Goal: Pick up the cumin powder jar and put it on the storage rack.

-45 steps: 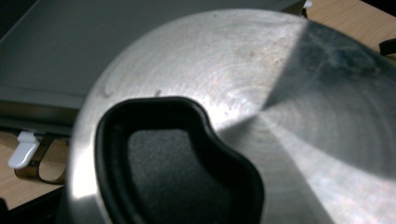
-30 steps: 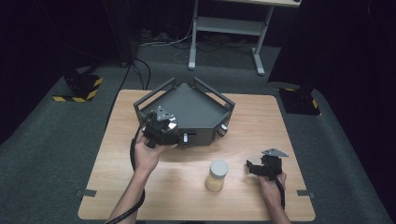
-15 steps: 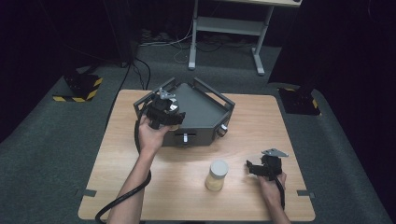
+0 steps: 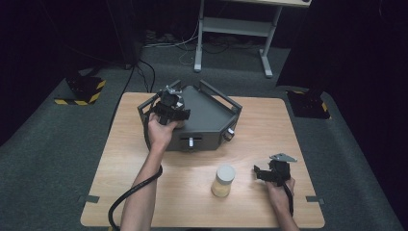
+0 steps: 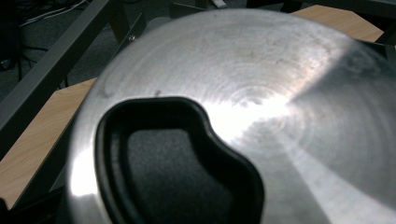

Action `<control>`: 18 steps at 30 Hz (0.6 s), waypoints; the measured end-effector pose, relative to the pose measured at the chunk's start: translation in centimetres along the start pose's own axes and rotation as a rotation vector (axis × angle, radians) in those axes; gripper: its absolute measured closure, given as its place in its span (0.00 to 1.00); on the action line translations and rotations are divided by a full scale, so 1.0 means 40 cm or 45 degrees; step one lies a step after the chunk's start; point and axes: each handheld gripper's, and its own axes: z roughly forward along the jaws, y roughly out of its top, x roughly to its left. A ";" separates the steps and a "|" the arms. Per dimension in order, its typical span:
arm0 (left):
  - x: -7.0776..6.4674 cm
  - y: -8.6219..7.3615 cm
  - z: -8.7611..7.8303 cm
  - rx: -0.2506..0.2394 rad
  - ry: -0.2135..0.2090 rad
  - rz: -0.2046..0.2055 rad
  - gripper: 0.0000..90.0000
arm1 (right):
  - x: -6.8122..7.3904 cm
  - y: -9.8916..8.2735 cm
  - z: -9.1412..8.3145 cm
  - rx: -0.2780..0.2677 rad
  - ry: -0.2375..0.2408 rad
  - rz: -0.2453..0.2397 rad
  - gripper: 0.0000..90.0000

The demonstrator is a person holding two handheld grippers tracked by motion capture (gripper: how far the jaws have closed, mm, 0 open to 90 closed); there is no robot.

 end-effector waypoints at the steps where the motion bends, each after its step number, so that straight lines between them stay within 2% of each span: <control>1: 0.000 0.001 0.003 0.001 0.002 0.001 0.35 | 0.000 0.000 0.000 0.000 0.000 0.000 0.13; 18: -0.001 -0.019 0.049 -0.002 0.006 0.002 0.35 | 0.000 -0.001 0.000 -0.002 0.000 -0.001 0.13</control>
